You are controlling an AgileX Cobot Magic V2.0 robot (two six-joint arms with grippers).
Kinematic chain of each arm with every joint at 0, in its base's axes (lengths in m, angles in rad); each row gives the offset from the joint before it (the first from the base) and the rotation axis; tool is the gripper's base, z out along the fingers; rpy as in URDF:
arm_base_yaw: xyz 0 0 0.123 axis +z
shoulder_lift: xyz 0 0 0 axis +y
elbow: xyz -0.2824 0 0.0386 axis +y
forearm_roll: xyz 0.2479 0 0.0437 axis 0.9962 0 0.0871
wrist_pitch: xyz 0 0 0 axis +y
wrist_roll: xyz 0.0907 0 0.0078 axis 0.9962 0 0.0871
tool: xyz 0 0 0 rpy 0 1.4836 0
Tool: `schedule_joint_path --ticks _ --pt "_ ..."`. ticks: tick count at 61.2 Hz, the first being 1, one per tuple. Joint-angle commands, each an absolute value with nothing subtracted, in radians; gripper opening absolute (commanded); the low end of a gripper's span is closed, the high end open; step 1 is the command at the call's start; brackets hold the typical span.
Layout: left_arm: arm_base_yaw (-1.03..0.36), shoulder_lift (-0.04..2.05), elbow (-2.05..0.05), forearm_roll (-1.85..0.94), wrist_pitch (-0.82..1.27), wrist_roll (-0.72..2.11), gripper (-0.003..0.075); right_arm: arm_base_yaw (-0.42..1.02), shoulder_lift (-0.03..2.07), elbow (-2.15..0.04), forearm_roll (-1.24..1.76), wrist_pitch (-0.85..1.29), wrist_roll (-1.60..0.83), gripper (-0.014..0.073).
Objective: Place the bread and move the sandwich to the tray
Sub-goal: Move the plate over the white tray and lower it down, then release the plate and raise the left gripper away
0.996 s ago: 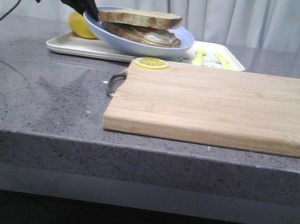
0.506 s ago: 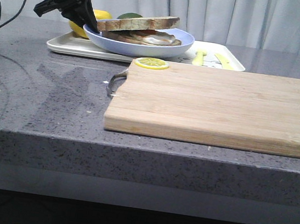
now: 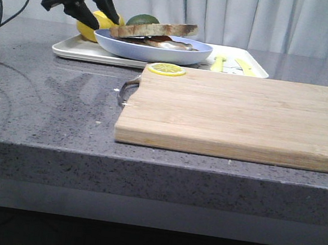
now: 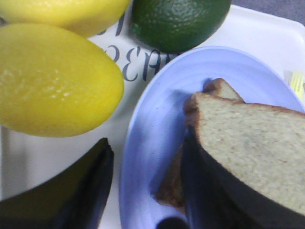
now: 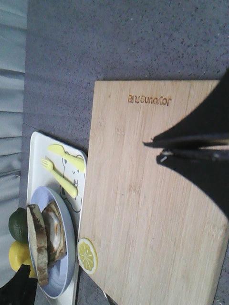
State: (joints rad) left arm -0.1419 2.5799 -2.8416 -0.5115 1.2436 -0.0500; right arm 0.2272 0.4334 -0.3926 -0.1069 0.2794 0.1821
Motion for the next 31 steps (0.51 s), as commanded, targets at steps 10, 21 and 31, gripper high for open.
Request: schedule_joint_path --ticks 10,21,31 --pt "-0.133 2.507 -2.980 -0.561 1.257 -0.045 0.0347 0.223 0.436 -0.420 -0.109 0.212 0.179 -0.0060" --pt "-0.131 2.494 -3.020 -0.593 1.257 -0.084 0.0325 0.223 0.436 -0.420 -0.109 0.225 0.179 -0.0060" --pt "-0.131 2.449 -3.021 -0.595 1.257 -0.084 0.0113 0.223 0.436 -0.420 -0.109 0.224 0.179 -0.0060"
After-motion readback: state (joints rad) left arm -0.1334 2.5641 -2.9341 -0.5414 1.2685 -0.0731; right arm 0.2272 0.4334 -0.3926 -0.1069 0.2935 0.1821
